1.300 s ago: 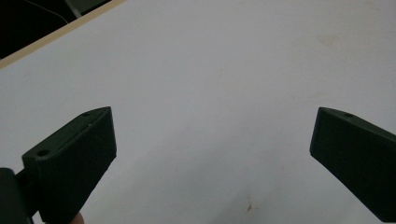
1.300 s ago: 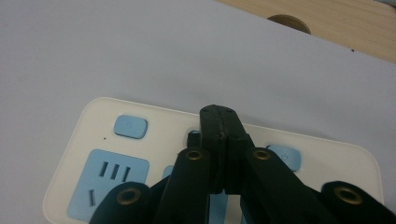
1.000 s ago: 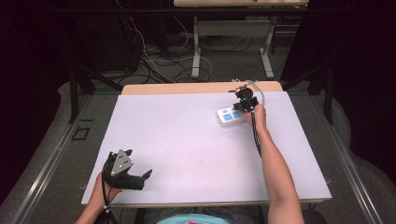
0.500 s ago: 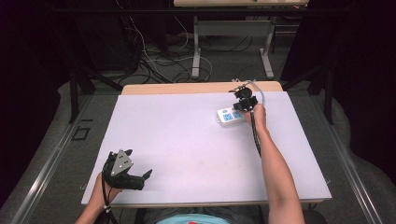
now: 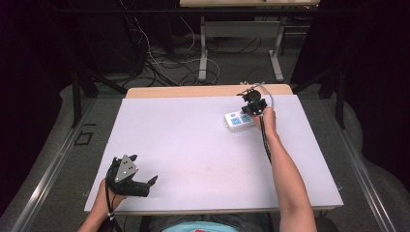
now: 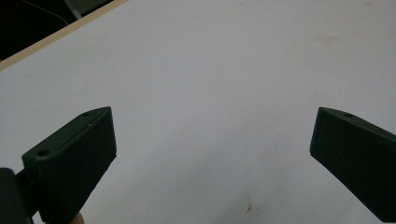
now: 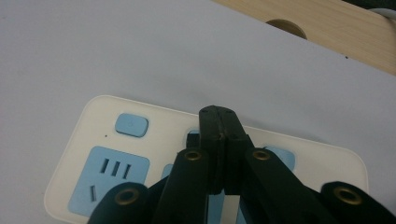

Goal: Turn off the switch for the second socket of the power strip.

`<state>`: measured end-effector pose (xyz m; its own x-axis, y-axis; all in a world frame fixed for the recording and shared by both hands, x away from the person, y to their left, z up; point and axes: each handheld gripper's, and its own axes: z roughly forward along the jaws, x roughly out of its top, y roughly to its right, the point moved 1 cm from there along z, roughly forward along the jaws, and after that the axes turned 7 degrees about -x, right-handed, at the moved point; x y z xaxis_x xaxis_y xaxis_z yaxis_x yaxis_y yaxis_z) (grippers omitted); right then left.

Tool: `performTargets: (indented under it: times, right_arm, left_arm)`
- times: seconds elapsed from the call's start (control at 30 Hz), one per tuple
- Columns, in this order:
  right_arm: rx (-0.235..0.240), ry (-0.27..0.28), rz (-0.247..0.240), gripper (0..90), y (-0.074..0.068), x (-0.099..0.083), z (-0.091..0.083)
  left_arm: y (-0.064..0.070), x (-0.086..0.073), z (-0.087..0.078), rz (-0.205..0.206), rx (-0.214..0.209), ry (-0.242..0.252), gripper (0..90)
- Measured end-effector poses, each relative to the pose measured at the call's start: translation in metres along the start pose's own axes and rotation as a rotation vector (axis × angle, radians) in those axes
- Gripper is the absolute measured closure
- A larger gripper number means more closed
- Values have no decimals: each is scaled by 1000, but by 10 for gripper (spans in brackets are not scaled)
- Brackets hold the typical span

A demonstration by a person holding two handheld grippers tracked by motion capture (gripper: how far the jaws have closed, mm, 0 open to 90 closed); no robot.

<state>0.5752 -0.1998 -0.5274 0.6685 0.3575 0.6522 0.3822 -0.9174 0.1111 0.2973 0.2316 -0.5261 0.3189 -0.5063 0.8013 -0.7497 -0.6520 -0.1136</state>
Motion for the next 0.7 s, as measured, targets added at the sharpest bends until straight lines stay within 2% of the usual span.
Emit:
performTargets:
  times: [0.2,0.23,0.43,0.6,0.7]
  right_arm:
    - [-3,4,14,881,-1,0,0]
    - [-4,9,-5,847,1,0,0]
    - [18,9,-3,641,0,-2,0]
    - [52,22,29,426,2,-4,-3]
    - [81,30,46,334,3,-3,-10]
  left_arm:
    - [0,0,0,-2,-2,1,2]
    - [0,0,0,1,2,0,2]
    - [0,0,0,-2,-1,1,2]
    - [0,0,-1,-2,2,1,2]
    - [0,0,0,-1,1,1,2]
